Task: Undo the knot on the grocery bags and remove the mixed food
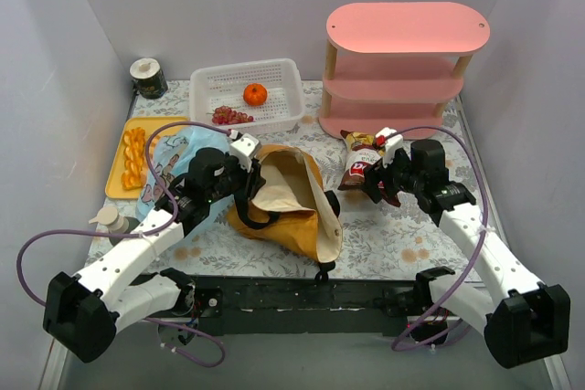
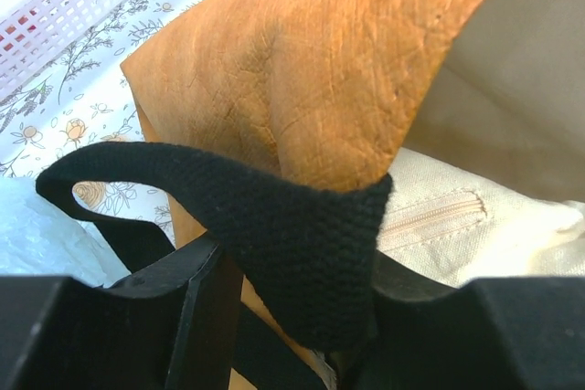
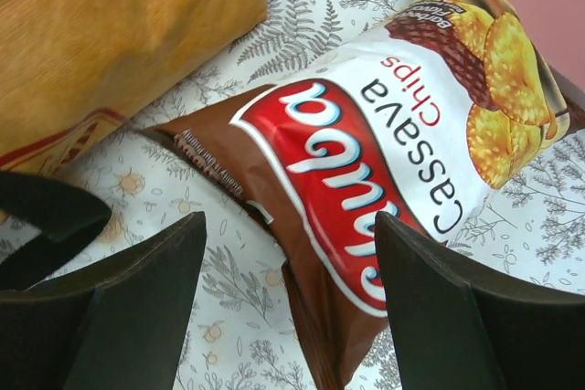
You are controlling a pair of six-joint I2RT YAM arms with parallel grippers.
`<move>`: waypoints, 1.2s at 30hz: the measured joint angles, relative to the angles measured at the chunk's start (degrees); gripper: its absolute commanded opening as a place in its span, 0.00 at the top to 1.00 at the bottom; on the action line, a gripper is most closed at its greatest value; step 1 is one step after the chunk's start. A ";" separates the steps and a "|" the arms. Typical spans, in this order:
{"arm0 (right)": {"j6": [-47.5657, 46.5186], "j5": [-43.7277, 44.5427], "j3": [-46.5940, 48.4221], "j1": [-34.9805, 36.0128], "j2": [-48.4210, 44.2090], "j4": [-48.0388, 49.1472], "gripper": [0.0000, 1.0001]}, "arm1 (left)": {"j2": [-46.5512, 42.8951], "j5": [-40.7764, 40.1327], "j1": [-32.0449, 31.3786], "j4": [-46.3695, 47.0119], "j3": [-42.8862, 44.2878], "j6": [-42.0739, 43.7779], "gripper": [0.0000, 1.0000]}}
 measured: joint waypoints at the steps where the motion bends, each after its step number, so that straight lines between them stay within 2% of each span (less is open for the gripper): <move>1: 1.33 -0.26 0.24 -0.55 1.38 0.98 0.20 | 0.24 -0.02 0.00 -0.24 0.24 0.24 0.64; 6: 7.08 -0.61 0.63 -3.56 5.11 4.59 0.18 | 1.07 -0.44 -0.02 -0.81 0.87 1.46 0.63; 15: 11.10 1.90 -0.15 -9.62 5.22 6.45 0.02 | 2.67 -0.66 -0.11 -1.09 0.96 2.73 0.62; 18: 12.61 1.73 -0.74 -11.19 7.41 6.40 0.02 | 3.72 -0.66 -0.20 -1.49 1.64 2.99 0.62; 21: 13.99 1.01 -2.78 -12.33 8.61 6.08 0.05 | 4.28 -0.70 -0.48 -1.33 2.08 3.19 0.62; 24: 15.67 -0.46 -4.94 -13.29 8.92 5.31 0.14 | 4.31 -0.70 -0.52 -1.11 2.08 3.37 0.62; 27: 17.25 -2.60 -7.15 -14.10 8.92 5.22 0.29 | 4.31 -0.70 -0.59 -1.01 2.08 3.52 0.61; 28: 17.66 -3.54 -7.85 -14.32 8.92 5.35 0.40 | 4.31 -0.70 -0.61 -1.01 2.08 3.56 0.61; 33: 18.67 -10.51 -10.80 -15.93 8.92 6.86 0.64 | 4.24 -0.68 -0.68 -0.74 1.90 3.56 0.61; 36: 18.18 -14.75 -11.52 -16.55 8.92 8.02 0.89 | 4.04 -0.63 -0.74 -0.46 1.44 3.52 0.61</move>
